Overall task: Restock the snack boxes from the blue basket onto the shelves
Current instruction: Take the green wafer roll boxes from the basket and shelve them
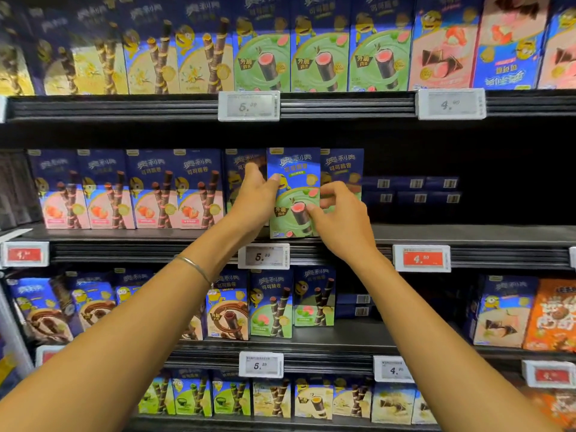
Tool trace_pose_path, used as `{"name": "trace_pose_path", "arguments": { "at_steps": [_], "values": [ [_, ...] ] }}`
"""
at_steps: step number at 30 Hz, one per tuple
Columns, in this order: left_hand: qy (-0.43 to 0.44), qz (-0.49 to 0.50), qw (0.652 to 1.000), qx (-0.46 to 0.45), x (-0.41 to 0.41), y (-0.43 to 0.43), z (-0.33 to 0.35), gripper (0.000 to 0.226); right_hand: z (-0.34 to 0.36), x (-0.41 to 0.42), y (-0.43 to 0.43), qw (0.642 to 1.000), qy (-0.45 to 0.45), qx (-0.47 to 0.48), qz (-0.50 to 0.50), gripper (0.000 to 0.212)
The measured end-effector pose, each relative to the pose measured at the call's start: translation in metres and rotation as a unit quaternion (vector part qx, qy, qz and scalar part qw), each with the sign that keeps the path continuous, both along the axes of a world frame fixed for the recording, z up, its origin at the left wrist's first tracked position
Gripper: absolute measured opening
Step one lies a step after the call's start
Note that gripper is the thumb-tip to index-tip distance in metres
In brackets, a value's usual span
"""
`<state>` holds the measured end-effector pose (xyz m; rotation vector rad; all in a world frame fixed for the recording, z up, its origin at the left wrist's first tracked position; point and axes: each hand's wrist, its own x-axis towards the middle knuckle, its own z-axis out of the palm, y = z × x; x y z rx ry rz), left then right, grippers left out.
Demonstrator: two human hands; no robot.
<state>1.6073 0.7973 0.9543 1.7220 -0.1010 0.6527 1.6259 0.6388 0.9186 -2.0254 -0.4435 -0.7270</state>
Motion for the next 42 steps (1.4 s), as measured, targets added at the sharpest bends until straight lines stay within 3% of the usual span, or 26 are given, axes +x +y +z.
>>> {"name": "trace_pose_path", "arguments": {
  "at_steps": [2, 3, 7, 11, 14, 16, 19, 21, 23, 29, 35, 42],
  "values": [
    [-0.001, 0.018, 0.999, 0.045, 0.002, 0.005, 0.0, 0.005, -0.002, 0.003, -0.001, 1.0, 0.001, -0.001, -0.014, 0.027],
    [-0.005, 0.036, 0.996, 0.087, 0.003, 0.008, 0.0, 0.01, -0.003, 0.003, -0.001, 1.0, 0.004, -0.001, -0.016, 0.027],
    [-0.033, 0.126, 0.958, 0.256, 0.004, 0.02, 0.004, 0.053, -0.005, 0.003, 0.002, 1.0, 0.01, 0.004, -0.023, 0.028],
    [-0.096, 0.212, 0.875, 0.424, -0.003, 0.027, 0.014, 0.089, -0.007, 0.001, 0.005, 0.999, 0.003, 0.009, -0.04, 0.028],
    [-0.085, 0.18, 0.838, 0.508, -0.004, 0.031, 0.03, 0.11, -0.009, -0.001, 0.006, 0.998, -0.024, -0.01, -0.059, 0.033],
    [-0.065, 0.149, 0.826, 0.54, -0.002, 0.032, 0.041, 0.123, -0.011, 0.0, 0.005, 0.993, -0.057, -0.018, -0.102, 0.052],
    [-0.044, 0.124, 0.798, 0.588, 0.002, 0.032, 0.052, 0.134, -0.007, 0.001, 0.001, 0.985, -0.073, 0.02, -0.153, 0.102],
    [-0.04, 0.12, 0.785, 0.607, 0.006, 0.033, 0.055, 0.132, -0.001, 0.006, -0.001, 0.991, -0.008, 0.029, -0.133, 0.129],
    [-0.044, 0.125, 0.773, 0.62, 0.011, 0.033, 0.055, 0.13, 0.005, 0.01, -0.004, 0.993, 0.067, 0.04, -0.085, 0.139],
    [-0.06, 0.146, 0.752, 0.64, 0.021, 0.033, 0.054, 0.129, 0.01, 0.021, -0.005, 0.991, 0.104, 0.054, -0.056, 0.113],
    [-0.066, 0.151, 0.759, 0.63, 0.027, 0.035, 0.051, 0.136, 0.008, 0.024, -0.008, 0.994, 0.092, 0.043, -0.042, 0.087],
    [-0.062, 0.144, 0.767, 0.622, 0.032, 0.034, 0.049, 0.141, 0.011, 0.023, -0.017, 0.992, 0.114, 0.047, -0.007, 0.083]
  ]
}}
